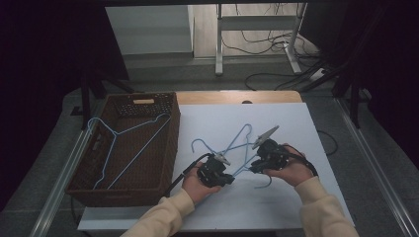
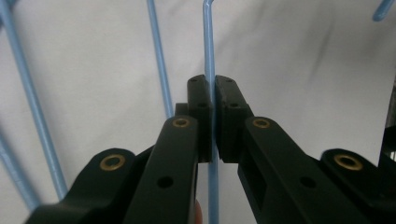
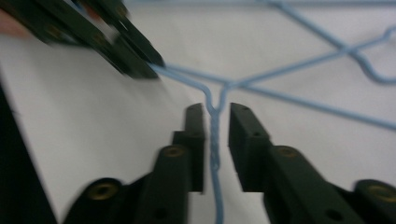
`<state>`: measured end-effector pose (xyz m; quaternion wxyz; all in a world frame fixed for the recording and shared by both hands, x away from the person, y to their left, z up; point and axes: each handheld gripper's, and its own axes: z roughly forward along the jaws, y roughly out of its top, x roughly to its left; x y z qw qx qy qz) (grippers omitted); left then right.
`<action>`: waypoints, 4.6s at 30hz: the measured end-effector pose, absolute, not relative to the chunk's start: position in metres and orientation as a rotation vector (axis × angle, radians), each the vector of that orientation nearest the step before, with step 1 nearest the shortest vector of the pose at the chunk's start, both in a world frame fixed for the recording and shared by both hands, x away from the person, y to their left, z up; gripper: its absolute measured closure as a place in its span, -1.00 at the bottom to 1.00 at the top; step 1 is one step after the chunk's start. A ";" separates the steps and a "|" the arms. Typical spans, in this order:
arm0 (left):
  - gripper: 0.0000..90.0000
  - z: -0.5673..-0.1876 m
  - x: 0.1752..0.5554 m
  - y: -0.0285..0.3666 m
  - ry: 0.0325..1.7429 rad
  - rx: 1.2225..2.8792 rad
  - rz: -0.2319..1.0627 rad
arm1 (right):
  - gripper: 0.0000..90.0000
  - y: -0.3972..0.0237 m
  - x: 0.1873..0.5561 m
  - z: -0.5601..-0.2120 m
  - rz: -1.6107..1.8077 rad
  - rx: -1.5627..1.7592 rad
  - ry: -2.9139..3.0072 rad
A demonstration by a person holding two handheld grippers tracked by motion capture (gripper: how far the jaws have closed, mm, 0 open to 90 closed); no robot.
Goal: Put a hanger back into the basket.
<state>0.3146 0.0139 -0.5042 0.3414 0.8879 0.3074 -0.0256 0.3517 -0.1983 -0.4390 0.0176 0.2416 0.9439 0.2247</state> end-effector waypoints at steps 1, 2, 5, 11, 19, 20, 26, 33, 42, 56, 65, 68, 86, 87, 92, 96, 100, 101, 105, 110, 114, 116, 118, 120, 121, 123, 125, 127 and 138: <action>0.92 -0.503 0.314 0.015 0.798 2.300 -0.063 | 0.53 -0.202 0.353 -0.436 0.776 0.752 2.926; 0.92 -0.502 0.314 0.016 0.795 2.296 -0.056 | 0.49 -0.205 0.353 -0.432 0.850 0.782 2.903; 0.92 -0.498 0.314 0.018 0.803 2.276 -0.050 | 0.20 -0.218 0.356 -0.424 1.033 0.835 2.827; 0.92 -0.486 0.311 0.026 0.820 2.221 -0.031 | 0.02 -0.248 0.361 -0.412 1.287 0.954 2.630; 0.92 -0.473 0.311 0.036 0.833 2.167 -0.010 | -0.13 -0.283 0.367 -0.423 1.376 1.113 2.484; 0.92 -0.471 0.311 0.038 0.836 2.159 -0.009 | -0.13 -0.285 0.367 -0.424 1.376 1.121 2.479; 0.92 -0.458 0.311 0.046 0.845 2.114 0.006 | -0.12 -0.292 0.370 -0.432 1.347 1.159 2.481; 0.92 -0.439 0.310 0.053 0.825 2.082 0.026 | -0.12 -0.290 0.370 -0.435 1.319 1.153 2.495; 0.93 -0.405 0.306 0.071 0.813 2.014 0.056 | -0.12 -0.292 0.369 -0.433 1.332 1.140 2.485; 0.93 -0.369 0.307 0.128 0.853 1.871 0.023 | -0.14 -0.285 0.369 -0.436 1.318 1.118 2.524; 0.93 -0.357 0.304 0.159 0.877 1.808 0.045 | -0.15 -0.283 0.369 -0.438 1.293 1.114 2.545; 0.93 -0.354 0.302 0.170 0.883 1.790 0.056 | -0.15 -0.282 0.369 -0.438 1.283 1.112 2.547; 0.93 -0.359 0.298 0.226 0.933 1.714 0.051 | -0.16 -0.279 0.369 -0.440 1.252 1.112 2.562; 0.93 -0.360 0.299 0.228 0.937 1.712 0.046 | -0.16 -0.279 0.369 -0.440 1.250 1.111 2.562; 0.93 -0.363 0.302 0.239 0.951 1.701 0.031 | -0.16 -0.279 0.369 -0.440 1.246 1.109 2.565; 0.93 -0.364 0.303 0.250 0.966 1.691 0.029 | -0.17 -0.279 0.369 -0.441 1.240 1.108 2.566; 0.93 -0.365 0.303 0.264 0.989 1.677 0.045 | -0.17 -0.278 0.369 -0.441 1.237 1.107 2.567; 0.93 -0.365 0.303 0.268 0.996 1.672 0.048 | -0.17 -0.278 0.369 -0.441 1.238 1.107 2.569; 0.92 -0.368 0.303 0.282 1.031 1.656 0.062 | -0.19 -0.278 0.370 -0.442 1.232 1.111 2.568; 0.93 -0.374 0.304 0.298 1.069 1.636 0.071 | -0.26 -0.277 0.370 -0.442 1.227 1.116 2.558; 0.92 -0.379 0.304 0.307 1.094 1.621 0.075 | -0.27 -0.277 0.370 -0.442 1.221 1.117 2.561; 0.93 -0.381 0.304 0.310 1.103 1.619 0.078 | -0.28 -0.277 0.370 -0.442 1.222 1.117 2.562; 0.93 -0.384 0.304 0.314 1.113 1.613 0.079 | -0.29 -0.276 0.370 -0.442 1.221 1.112 2.562; 0.93 -0.387 0.305 0.317 1.128 1.608 0.079 | -0.30 -0.276 0.370 -0.442 1.220 1.111 2.561; 0.93 -0.388 0.306 0.319 1.132 1.609 0.080 | -0.31 -0.277 0.370 -0.442 1.220 1.111 2.560; 0.93 -0.391 0.306 0.321 1.151 1.608 0.080 | -0.33 -0.277 0.370 -0.442 1.218 1.112 2.559; 0.93 -0.394 0.307 0.324 1.162 1.600 0.077 | -0.34 -0.276 0.370 -0.442 1.215 1.109 2.560; 0.93 -0.397 0.308 0.325 1.169 1.596 0.075 | -0.35 -0.276 0.370 -0.443 1.213 1.109 2.561; 0.92 -0.400 0.301 0.326 1.131 1.630 0.049 | -0.36 -0.276 0.370 -0.443 1.209 1.109 2.562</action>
